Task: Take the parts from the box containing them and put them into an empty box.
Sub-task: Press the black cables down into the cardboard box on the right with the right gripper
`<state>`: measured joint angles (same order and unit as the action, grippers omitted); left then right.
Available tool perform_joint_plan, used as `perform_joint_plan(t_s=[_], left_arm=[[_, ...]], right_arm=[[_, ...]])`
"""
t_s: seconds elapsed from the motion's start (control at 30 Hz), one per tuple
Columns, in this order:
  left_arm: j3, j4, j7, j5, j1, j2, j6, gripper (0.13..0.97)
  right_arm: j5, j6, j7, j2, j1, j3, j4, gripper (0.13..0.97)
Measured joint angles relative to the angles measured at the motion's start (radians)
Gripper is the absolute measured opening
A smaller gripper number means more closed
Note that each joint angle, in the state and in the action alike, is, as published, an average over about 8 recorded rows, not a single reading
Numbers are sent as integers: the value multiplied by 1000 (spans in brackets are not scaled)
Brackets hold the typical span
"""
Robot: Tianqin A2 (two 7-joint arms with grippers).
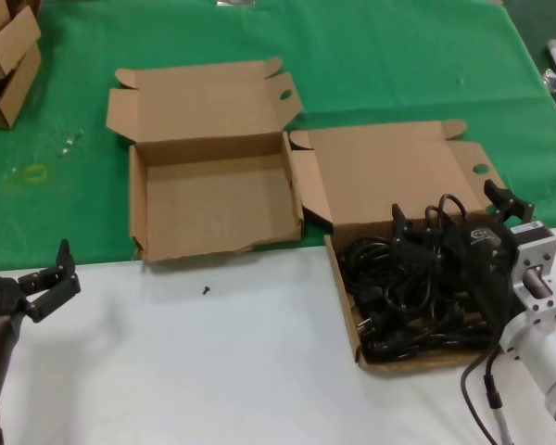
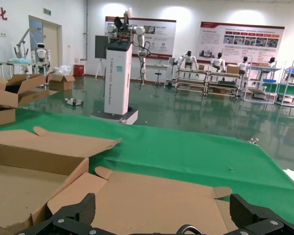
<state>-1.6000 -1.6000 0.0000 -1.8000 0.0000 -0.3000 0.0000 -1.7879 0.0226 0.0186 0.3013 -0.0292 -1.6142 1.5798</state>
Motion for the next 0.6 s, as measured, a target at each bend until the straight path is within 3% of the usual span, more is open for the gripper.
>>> perform_joint_plan(t_s=[0.6], left_arm=[[0,0,0,0,0,0,0,964]], right_arm=[[0,0,0,0,0,0,0,966]])
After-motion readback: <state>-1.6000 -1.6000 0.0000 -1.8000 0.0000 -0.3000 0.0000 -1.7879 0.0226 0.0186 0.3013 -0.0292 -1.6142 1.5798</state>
